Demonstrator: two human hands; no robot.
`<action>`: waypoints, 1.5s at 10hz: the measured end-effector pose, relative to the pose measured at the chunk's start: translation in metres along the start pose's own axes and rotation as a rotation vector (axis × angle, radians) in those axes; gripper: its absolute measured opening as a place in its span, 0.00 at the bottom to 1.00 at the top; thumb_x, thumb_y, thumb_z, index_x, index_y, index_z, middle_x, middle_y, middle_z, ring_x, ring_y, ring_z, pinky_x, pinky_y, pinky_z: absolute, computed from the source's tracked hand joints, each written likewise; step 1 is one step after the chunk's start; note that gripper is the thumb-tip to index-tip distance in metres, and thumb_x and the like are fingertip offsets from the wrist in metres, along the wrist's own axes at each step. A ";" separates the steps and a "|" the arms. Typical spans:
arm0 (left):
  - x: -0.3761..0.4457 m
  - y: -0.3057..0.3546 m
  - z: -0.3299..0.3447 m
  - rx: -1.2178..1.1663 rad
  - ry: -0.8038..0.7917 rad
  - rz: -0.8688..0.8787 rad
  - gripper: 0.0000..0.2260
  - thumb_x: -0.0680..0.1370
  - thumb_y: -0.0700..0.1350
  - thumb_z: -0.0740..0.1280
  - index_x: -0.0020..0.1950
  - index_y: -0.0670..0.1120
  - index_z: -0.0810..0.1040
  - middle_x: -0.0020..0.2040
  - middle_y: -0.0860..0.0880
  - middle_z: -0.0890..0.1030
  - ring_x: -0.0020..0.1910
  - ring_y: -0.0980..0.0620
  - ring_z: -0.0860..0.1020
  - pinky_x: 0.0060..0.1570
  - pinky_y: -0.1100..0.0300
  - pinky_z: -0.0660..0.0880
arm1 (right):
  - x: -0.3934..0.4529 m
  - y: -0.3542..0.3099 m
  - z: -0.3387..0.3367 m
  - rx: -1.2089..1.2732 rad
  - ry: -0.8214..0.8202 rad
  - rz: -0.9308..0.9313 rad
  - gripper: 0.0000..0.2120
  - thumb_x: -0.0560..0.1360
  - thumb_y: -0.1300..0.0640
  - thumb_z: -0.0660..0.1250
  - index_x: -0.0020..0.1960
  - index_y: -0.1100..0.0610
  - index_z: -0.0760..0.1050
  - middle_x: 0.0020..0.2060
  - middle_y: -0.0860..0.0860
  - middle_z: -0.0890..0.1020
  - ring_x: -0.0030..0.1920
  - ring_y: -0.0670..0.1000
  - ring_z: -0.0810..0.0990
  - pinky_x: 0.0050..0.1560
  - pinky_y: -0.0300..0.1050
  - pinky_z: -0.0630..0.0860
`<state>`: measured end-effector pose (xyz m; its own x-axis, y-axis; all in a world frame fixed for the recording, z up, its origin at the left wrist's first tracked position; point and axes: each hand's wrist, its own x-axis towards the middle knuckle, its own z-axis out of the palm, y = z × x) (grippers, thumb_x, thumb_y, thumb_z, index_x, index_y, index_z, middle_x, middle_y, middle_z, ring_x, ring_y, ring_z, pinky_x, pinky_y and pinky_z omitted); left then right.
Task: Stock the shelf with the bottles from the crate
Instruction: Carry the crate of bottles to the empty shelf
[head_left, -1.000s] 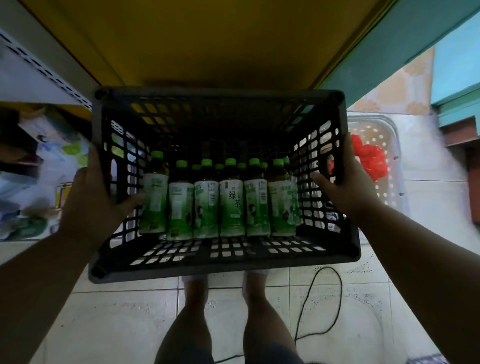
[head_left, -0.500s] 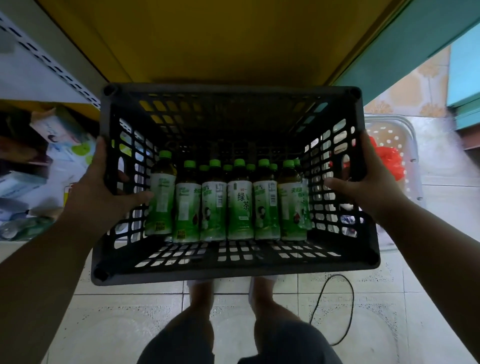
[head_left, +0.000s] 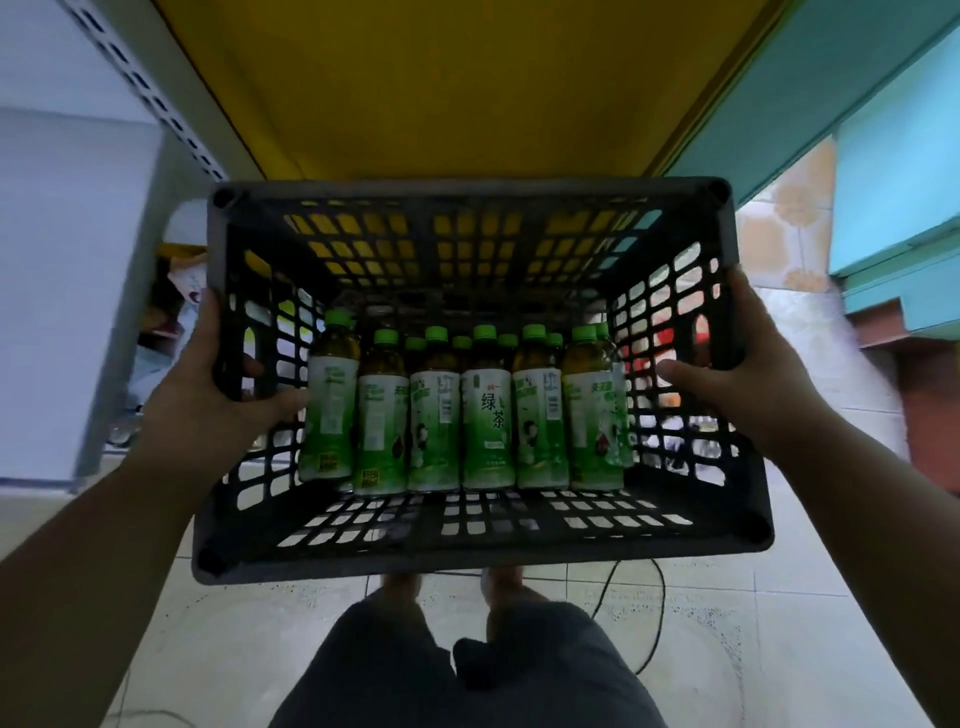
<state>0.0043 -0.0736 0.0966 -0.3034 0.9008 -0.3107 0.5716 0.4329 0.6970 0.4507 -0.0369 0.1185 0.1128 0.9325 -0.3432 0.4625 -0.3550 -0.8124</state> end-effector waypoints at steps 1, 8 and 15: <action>-0.043 0.035 -0.036 0.014 -0.016 0.018 0.50 0.68 0.52 0.79 0.76 0.72 0.48 0.48 0.58 0.79 0.43 0.56 0.80 0.44 0.57 0.72 | -0.040 -0.041 -0.033 -0.018 -0.029 -0.042 0.55 0.59 0.51 0.82 0.76 0.29 0.55 0.61 0.45 0.80 0.55 0.48 0.80 0.58 0.63 0.79; -0.390 0.007 -0.120 -0.204 0.539 -0.295 0.45 0.62 0.52 0.82 0.54 0.88 0.54 0.42 0.57 0.81 0.38 0.49 0.82 0.43 0.48 0.80 | -0.157 -0.174 -0.037 -0.268 -0.489 -0.413 0.66 0.42 0.25 0.79 0.75 0.28 0.53 0.63 0.39 0.78 0.60 0.51 0.80 0.59 0.58 0.78; -0.604 -0.217 -0.298 -0.455 0.959 -0.852 0.53 0.59 0.53 0.78 0.79 0.62 0.54 0.65 0.50 0.78 0.58 0.49 0.77 0.56 0.52 0.74 | -0.358 -0.330 0.396 -0.479 -1.061 -0.656 0.59 0.53 0.43 0.80 0.76 0.29 0.52 0.64 0.50 0.79 0.49 0.45 0.81 0.34 0.42 0.76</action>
<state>-0.1635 -0.7222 0.3251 -0.9456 -0.0966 -0.3105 -0.3011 0.6207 0.7239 -0.0902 -0.2802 0.3228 -0.8805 0.3396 -0.3309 0.4533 0.3984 -0.7974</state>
